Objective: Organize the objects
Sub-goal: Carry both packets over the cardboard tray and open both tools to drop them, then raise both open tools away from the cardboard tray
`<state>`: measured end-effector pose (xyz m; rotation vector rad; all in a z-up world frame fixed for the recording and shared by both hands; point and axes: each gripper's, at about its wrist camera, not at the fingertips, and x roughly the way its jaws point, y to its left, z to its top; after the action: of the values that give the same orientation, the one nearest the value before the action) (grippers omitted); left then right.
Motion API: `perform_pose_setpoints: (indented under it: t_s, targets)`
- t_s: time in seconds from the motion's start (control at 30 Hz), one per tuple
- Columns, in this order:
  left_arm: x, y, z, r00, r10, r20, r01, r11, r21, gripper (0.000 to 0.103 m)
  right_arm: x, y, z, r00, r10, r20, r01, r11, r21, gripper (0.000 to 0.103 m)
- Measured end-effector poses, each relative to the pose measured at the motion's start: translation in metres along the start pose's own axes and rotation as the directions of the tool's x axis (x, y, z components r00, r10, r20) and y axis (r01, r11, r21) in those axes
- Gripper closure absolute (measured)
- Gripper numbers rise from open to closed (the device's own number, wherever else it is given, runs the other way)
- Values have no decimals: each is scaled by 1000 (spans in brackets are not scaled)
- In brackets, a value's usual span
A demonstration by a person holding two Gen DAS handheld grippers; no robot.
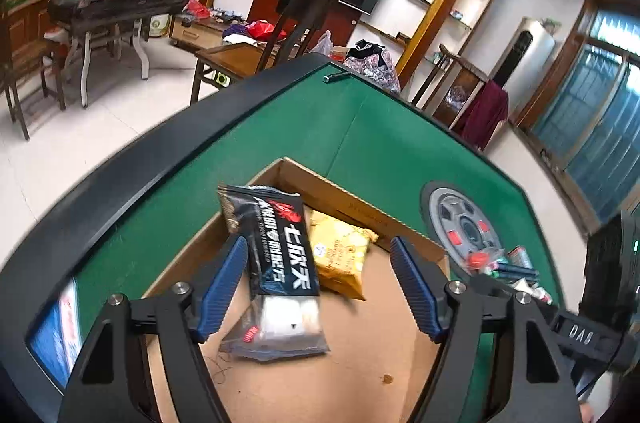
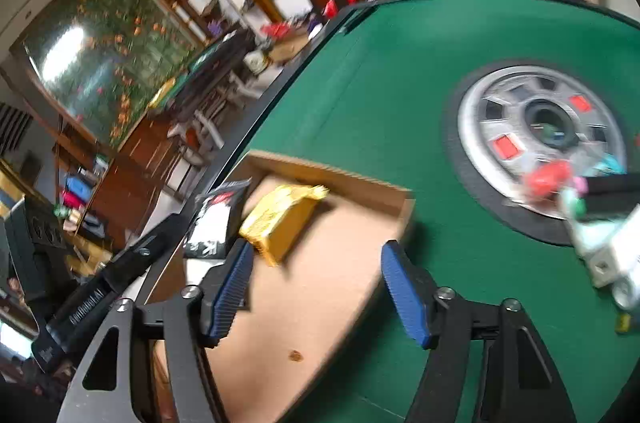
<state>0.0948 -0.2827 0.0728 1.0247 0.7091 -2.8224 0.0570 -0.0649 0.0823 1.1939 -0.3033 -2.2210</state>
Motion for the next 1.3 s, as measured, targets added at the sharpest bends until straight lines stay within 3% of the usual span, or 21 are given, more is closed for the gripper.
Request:
perform_pose_setpoints:
  t_s: [0.07, 0.17, 0.23, 0.27, 0.33, 0.47, 0.73, 1.03, 1.3]
  targets:
    - [-13, -3, -4, 1000, 15, 20, -15, 1000, -14, 30, -19, -8, -10, 999, -38, 1, 38, 999, -19, 29]
    - [-51, -22, -13, 993, 32, 109, -34, 999, 23, 29, -51, -29, -41, 992, -125, -28, 123, 991, -51, 18]
    - [-72, -36, -23, 989, 18, 148, -25, 999, 47, 19, -69, -47, -65, 978, -210, -17, 208, 974, -86, 15]
    - [-84, -45, -31, 986, 0, 165, -10, 998, 57, 18, -77, -59, -77, 963, -269, -10, 266, 958, -106, 15]
    - [-97, -56, -38, 985, -24, 174, 14, 998, 58, 16, -85, -80, -84, 950, -312, -11, 310, 946, -96, 15]
    - [-111, -85, -59, 982, -45, 183, 35, 998, 58, 15, -97, -124, -91, 965, -261, -18, 262, 965, 22, 15]
    - [-106, -135, -90, 988, -43, 146, 11, 978, 208, 14, -105, -139, -93, 980, -196, 21, 194, 979, 67, 11]
    - [-85, -149, -121, 998, -40, 55, 26, 970, 240, 14, -107, -136, -93, 983, -184, 25, 182, 981, 72, 7]
    - [-75, -143, -126, 999, -28, 20, 23, 974, 226, 14, -107, -138, -93, 985, -173, 23, 171, 983, 69, 3]
